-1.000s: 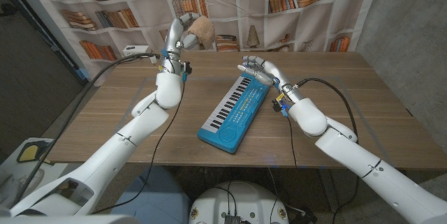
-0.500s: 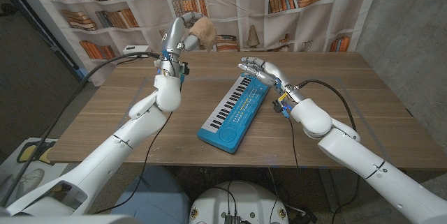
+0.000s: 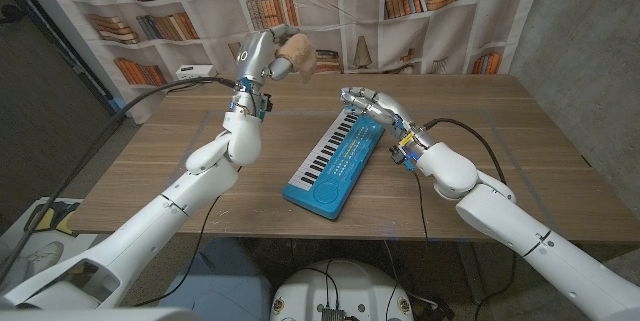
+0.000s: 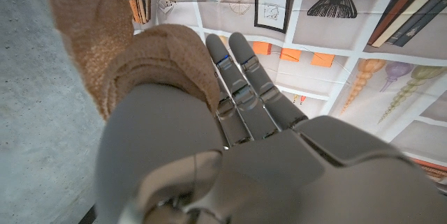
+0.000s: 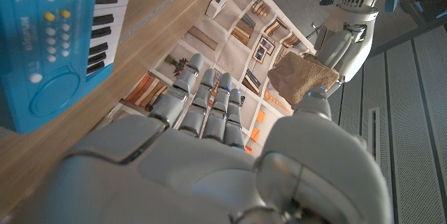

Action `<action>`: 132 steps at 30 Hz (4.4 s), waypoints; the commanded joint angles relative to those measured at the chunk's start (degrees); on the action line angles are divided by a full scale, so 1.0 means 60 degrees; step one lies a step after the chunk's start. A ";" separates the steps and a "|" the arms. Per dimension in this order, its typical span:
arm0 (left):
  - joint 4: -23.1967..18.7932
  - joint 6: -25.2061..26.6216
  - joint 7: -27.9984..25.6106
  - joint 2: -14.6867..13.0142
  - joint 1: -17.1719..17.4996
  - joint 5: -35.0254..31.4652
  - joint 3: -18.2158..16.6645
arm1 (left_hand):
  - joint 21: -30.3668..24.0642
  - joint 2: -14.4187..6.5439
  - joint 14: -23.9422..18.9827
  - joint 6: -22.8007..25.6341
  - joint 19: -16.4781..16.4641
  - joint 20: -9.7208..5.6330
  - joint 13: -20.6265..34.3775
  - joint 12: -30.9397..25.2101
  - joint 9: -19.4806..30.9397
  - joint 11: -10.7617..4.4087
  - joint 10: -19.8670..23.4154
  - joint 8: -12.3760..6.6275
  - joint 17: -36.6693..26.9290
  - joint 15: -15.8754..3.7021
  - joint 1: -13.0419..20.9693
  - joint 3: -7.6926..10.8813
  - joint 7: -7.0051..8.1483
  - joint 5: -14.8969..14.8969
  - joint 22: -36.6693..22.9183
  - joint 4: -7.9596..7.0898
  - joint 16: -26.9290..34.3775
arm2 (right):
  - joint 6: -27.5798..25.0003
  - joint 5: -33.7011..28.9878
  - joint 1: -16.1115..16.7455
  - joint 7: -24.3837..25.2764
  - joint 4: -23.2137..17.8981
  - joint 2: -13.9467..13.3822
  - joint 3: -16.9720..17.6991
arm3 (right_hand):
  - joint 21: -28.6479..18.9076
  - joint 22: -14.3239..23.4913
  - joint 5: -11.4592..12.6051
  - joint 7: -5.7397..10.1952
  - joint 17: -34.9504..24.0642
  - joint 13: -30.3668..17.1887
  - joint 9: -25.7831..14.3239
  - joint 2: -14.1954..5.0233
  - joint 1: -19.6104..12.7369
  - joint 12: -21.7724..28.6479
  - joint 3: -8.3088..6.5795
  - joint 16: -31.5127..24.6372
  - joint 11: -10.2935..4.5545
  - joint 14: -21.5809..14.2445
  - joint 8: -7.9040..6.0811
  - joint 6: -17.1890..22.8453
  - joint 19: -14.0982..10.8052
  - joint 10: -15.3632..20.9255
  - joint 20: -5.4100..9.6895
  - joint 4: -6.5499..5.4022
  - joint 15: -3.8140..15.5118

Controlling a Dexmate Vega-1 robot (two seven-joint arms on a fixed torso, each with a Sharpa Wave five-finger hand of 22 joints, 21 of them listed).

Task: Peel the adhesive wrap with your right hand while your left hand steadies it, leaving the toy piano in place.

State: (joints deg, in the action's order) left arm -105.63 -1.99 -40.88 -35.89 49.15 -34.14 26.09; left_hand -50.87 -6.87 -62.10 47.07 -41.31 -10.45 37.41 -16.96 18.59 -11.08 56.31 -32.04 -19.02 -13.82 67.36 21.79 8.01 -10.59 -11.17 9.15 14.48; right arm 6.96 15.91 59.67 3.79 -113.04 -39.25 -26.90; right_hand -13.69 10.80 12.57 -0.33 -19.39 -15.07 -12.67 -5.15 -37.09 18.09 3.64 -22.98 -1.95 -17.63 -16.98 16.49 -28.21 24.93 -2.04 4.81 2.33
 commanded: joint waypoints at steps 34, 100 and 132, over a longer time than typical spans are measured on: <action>-0.0274 0.0846 0.0243 -0.0361 -0.0189 -0.1199 0.0590 | -0.0310 0.0103 -0.0062 0.0454 0.0081 -0.0031 -0.0053 0.0008 -0.0093 -0.0087 0.0316 -0.0085 -0.0004 0.0006 0.0219 -0.0036 0.0178 -0.0184 0.0039 0.0066 -0.0023 | 0.0299 0.4341 -0.1541 -0.4581 0.3113 0.0771 -0.0865 | 0.0476 0.0096 0.0040 0.0437 -0.0246 0.0171 0.0137 -0.0221 -0.0446 -0.0813 -0.0145 0.0774 -0.0607 0.1793 0.0659 -0.1093 0.1818 -0.1332 -0.0082 0.0263 0.0889; -0.0330 0.0922 -0.0152 -0.0740 -0.0093 -0.2109 0.0793 | -0.0636 0.0101 -0.0094 0.0498 0.0245 -0.0016 -0.0031 0.0077 -0.0222 -0.0089 0.0354 -0.0045 -0.0008 0.0005 0.0267 -0.0112 0.0199 -0.0172 0.0065 0.0028 -0.0020 | -0.0600 0.6563 -0.2764 -0.8619 0.6517 0.2914 -0.0828 | 0.0224 0.0157 0.0165 0.1727 -0.0311 0.0365 0.0082 -0.0316 -0.0646 -0.1162 -0.0212 0.1087 -0.1592 0.2758 0.0791 -0.1258 0.2860 -0.1983 0.0289 0.0284 0.1177; -0.0291 0.1247 -0.0362 -0.0847 0.0028 -0.2641 0.0925 | -0.0792 0.0109 -0.0127 0.0476 0.0308 -0.0012 -0.0031 0.0104 -0.0239 -0.0088 0.0390 -0.0032 0.0004 0.0010 0.0281 -0.0141 0.0218 -0.0168 0.0077 0.0022 -0.0026 | -0.1002 0.6950 -0.2484 -0.8388 0.6477 0.3192 -0.0461 | -0.0002 0.0130 0.0390 0.1780 -0.0355 0.0404 0.0048 -0.0051 0.0131 -0.0835 0.0229 0.0932 -0.1592 0.2155 0.0541 -0.0519 0.2526 -0.1316 0.0033 -0.0134 0.1228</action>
State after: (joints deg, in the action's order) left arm -107.45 4.39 -42.49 -40.68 48.96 -48.57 31.21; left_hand -55.31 -6.30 -62.33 48.11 -39.80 -10.55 37.02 -16.12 16.89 -10.77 57.44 -31.81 -18.88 -13.60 68.46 21.07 7.79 -11.47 -10.67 9.38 14.48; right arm 1.78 56.77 43.48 -48.86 -72.18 -20.10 -30.58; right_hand -13.02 11.45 14.37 10.39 -21.51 -12.50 -12.13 -6.33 -36.07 12.54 4.28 -16.82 -11.40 -3.32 -13.18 12.10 -12.45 15.93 -1.64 3.87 2.09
